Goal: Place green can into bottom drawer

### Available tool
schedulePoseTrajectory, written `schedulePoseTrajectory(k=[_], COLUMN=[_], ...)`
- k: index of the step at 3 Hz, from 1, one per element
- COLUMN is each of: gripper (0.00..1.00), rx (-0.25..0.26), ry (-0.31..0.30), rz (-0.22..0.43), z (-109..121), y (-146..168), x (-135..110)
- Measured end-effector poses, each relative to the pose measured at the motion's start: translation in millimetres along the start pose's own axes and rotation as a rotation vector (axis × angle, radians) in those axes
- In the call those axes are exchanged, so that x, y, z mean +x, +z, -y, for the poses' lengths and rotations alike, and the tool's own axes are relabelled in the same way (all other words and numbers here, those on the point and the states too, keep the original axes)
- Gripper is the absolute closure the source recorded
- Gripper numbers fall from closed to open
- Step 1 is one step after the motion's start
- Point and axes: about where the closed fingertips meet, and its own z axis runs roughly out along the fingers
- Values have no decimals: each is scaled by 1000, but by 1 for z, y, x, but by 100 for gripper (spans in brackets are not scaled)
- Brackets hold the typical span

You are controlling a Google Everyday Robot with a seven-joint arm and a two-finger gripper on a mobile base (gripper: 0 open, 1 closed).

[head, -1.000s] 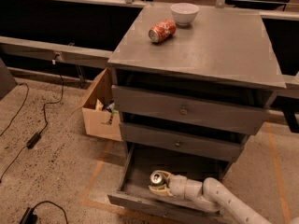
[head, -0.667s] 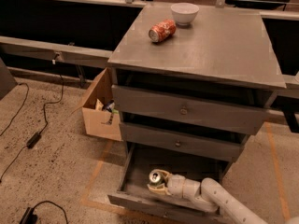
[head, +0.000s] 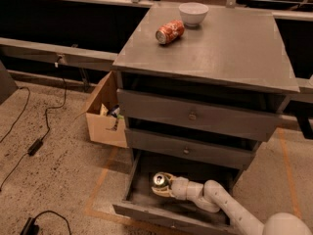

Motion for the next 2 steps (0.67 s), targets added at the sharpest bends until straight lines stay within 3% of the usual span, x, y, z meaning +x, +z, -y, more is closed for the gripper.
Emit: schedulePoseTrajectory(k=[1, 2], gripper=[100, 85], rx=[-6, -30], ry=[3, 4], rz=[-2, 30], z=[17, 25], y=[10, 26], x=[22, 42])
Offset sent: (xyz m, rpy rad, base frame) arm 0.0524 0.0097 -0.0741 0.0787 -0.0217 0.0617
